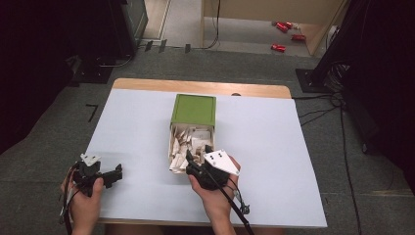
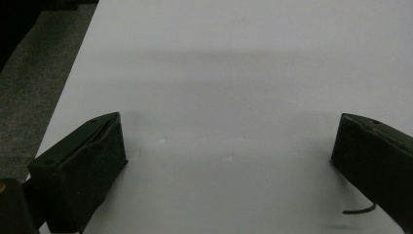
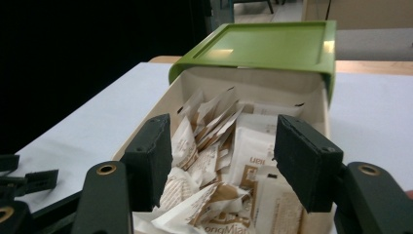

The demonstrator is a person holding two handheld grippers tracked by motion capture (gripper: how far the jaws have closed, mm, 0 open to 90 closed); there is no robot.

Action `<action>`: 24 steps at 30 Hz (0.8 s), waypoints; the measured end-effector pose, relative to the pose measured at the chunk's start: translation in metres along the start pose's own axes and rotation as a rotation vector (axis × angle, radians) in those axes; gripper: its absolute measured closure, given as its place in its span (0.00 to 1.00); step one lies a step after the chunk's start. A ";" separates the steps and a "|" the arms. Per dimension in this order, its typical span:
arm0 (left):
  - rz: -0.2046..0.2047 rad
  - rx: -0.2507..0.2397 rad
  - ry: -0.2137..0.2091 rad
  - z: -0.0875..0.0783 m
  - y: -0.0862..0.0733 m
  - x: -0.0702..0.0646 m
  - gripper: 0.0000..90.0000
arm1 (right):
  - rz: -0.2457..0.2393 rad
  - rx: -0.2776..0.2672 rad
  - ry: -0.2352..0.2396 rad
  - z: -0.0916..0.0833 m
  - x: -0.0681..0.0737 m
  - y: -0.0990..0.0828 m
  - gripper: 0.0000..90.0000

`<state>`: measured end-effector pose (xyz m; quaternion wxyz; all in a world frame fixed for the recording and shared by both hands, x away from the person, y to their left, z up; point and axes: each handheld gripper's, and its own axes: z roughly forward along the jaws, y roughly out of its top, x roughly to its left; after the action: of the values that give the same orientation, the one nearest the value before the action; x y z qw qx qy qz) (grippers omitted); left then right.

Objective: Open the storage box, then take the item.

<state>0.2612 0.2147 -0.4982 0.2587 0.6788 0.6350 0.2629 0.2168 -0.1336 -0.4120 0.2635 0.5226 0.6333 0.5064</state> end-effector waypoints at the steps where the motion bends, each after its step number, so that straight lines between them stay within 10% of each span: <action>1: 0.000 0.000 0.000 0.000 0.000 0.000 0.00 | -0.001 0.012 0.005 0.002 0.002 -0.003 0.44; 24: -0.003 -0.002 -0.001 0.000 0.000 0.000 0.00 | -0.020 0.098 0.041 0.019 0.010 -0.032 0.57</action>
<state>0.2611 0.2146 -0.4983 0.2600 0.6777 0.6356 0.2629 0.2172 -0.1151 -0.4457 0.2296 0.5181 0.6677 0.4828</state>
